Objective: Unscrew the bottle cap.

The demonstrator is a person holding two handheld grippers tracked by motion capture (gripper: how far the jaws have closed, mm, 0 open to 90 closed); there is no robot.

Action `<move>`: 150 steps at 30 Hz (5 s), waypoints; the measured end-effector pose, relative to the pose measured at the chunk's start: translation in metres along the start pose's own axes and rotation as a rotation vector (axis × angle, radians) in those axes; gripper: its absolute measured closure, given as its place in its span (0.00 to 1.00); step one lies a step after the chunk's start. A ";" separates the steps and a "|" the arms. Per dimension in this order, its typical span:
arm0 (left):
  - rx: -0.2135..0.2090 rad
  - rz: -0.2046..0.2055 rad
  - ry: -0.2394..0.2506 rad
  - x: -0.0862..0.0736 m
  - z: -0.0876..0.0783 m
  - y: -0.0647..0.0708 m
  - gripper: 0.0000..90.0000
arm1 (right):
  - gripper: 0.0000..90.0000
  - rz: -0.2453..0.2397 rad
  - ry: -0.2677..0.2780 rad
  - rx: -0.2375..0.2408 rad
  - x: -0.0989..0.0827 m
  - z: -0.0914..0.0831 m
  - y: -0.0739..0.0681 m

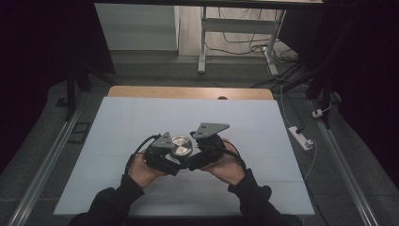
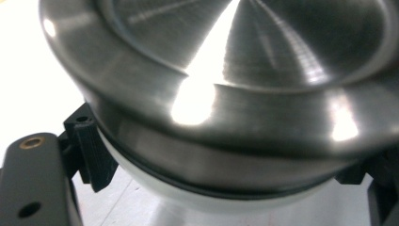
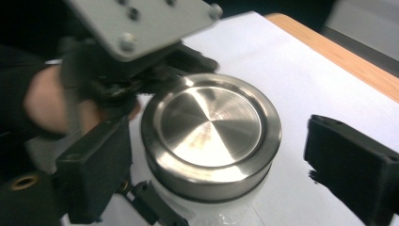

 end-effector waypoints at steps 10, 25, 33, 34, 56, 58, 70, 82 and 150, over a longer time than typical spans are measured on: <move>-0.079 0.030 -0.008 -0.001 0.002 0.002 0.17 | 0.22 -0.007 0.011 0.015 -0.003 0.006 -0.005; -0.205 0.101 -0.013 -0.001 0.004 0.010 0.17 | 0.09 -0.098 0.034 0.359 -0.013 -0.012 0.021; -0.033 0.018 -0.015 -0.002 0.003 0.001 0.17 | 0.08 0.016 0.023 0.057 -0.001 -0.007 0.007; -0.020 0.014 -0.016 -0.002 0.004 0.001 0.17 | 0.10 0.019 0.024 0.041 -0.001 -0.004 0.004; -0.303 0.126 -0.003 0.002 0.002 0.014 0.17 | 0.20 -0.083 0.068 0.443 -0.012 -0.013 0.015; -0.252 0.104 -0.006 0.002 0.001 0.011 0.17 | 0.12 -0.039 0.051 0.348 -0.007 -0.016 0.017; -0.075 0.015 -0.016 0.000 0.001 0.002 0.17 | 0.20 -0.009 0.014 0.010 -0.004 0.006 -0.007; -0.175 0.054 -0.005 0.000 -0.001 0.002 0.17 | 0.22 0.010 0.050 0.171 -0.006 -0.002 0.005; -0.276 0.087 0.026 0.004 -0.007 0.007 0.17 | 0.22 -0.038 0.131 0.226 0.006 -0.020 0.005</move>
Point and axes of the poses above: each handheld gripper's, and its own axes: z roughly forward along the jaws, x roughly out of its top, y roughly to its right, the point moved 2 cm from there along z, roughly forward along the jaws, and after that the axes turned 6 degrees about y, right-handed, at the moved point
